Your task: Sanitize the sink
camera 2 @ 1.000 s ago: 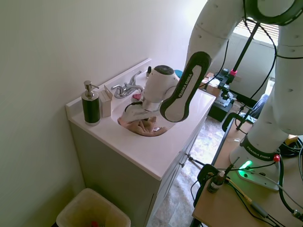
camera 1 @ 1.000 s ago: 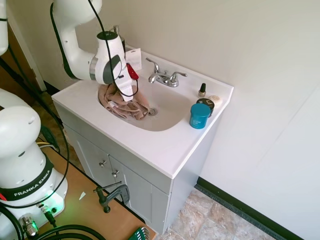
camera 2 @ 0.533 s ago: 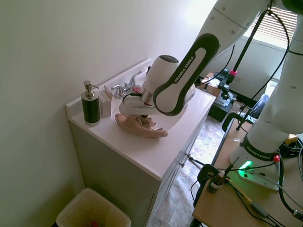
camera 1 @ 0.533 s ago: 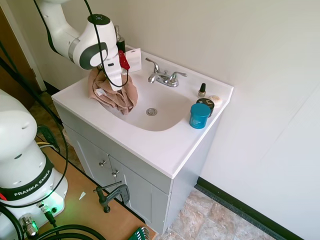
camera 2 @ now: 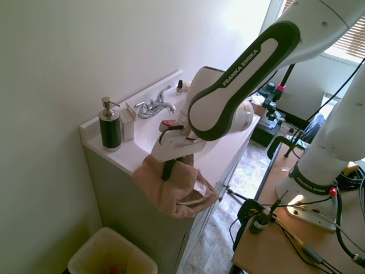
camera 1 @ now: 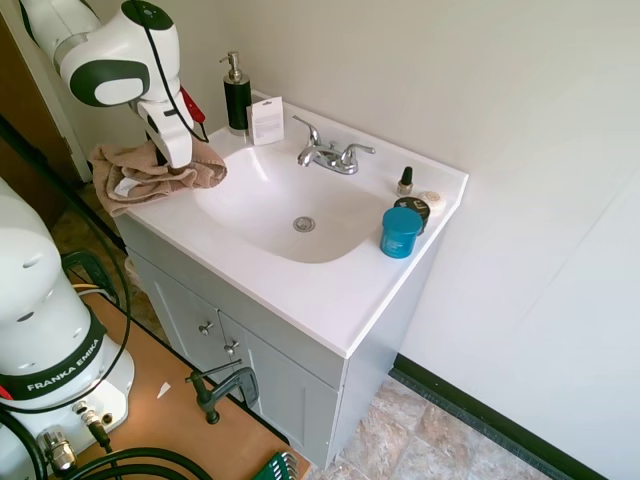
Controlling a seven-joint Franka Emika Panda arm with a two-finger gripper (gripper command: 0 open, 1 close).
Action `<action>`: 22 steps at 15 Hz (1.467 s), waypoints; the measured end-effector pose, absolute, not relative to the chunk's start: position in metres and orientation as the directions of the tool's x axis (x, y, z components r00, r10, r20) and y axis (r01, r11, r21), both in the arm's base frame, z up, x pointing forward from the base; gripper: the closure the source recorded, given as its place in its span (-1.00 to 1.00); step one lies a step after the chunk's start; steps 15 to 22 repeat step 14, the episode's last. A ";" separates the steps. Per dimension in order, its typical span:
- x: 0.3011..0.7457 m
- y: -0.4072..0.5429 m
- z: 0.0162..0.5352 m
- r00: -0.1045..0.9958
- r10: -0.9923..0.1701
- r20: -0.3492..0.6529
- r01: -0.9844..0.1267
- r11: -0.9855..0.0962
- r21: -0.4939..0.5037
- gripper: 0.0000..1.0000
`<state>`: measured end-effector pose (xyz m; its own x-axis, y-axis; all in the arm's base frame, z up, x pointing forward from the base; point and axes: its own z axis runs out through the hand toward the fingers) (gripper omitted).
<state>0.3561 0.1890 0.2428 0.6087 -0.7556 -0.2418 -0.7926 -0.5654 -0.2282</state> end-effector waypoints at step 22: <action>0.384 0.159 0.353 0.756 -0.649 -0.084 -0.643 -0.712 -0.283 -1.00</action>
